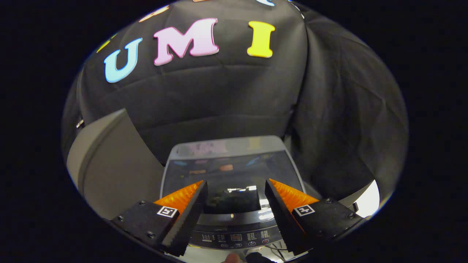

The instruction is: Put the clothes into the washing machine and then close the washing machine lid.

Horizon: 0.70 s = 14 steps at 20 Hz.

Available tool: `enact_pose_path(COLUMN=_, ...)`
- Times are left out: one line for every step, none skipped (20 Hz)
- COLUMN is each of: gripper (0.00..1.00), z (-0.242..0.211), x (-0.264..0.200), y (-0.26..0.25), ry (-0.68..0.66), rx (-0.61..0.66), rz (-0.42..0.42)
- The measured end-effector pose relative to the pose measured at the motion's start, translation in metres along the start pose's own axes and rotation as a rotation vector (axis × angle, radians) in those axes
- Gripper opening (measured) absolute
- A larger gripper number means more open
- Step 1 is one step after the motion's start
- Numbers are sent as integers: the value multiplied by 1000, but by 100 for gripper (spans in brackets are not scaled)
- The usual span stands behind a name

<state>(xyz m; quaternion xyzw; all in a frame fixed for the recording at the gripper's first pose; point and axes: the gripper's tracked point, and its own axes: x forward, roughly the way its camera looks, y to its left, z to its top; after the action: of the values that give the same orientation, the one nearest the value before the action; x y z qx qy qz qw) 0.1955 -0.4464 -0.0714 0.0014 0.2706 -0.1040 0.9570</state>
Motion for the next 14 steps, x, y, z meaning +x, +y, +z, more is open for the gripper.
enact_pose_path(gripper=99, z=17, x=-14, y=4, ry=-56, rx=-6, rz=2)
enact_pose_path(gripper=99, z=31, x=-31, y=7, ry=-102, rx=-6, rz=7)
enact_pose_path(gripper=99, z=42, x=-46, y=11, ry=-149, rx=0, rz=18)
enact_pose_path(gripper=99, z=57, x=-60, y=14, ry=-203, rx=6, rz=19)
enact_pose_path(gripper=99, z=71, x=-75, y=16, ry=-254, rx=17, rz=25)
enact_pose_path(gripper=99, z=81, x=-90, y=19, ry=-300, rx=29, rz=32)
enact_pose_path(gripper=99, z=90, x=-107, y=23, ry=-339, rx=35, rz=42)
enact_pose_path(gripper=99, z=98, x=-123, y=24, ry=-378, rx=35, rz=50)
enact_pose_path(gripper=99, z=109, x=-139, y=24, ry=-424, rx=34, rz=60)
enact_pose_path(gripper=99, z=120, x=-153, y=24, ry=-472, rx=35, rz=67)
enact_pose_path(gripper=99, z=131, x=-167, y=23, ry=-519, rx=38, rz=74)
enact_pose_path(gripper=99, z=139, x=-182, y=23, ry=-558, rx=38, rz=85)
enact_pose_path(gripper=99, z=146, x=-195, y=20, ry=-593, rx=35, rz=87)
enact_pose_path(gripper=98, z=149, x=-204, y=17, ry=-607, rx=35, rz=85)
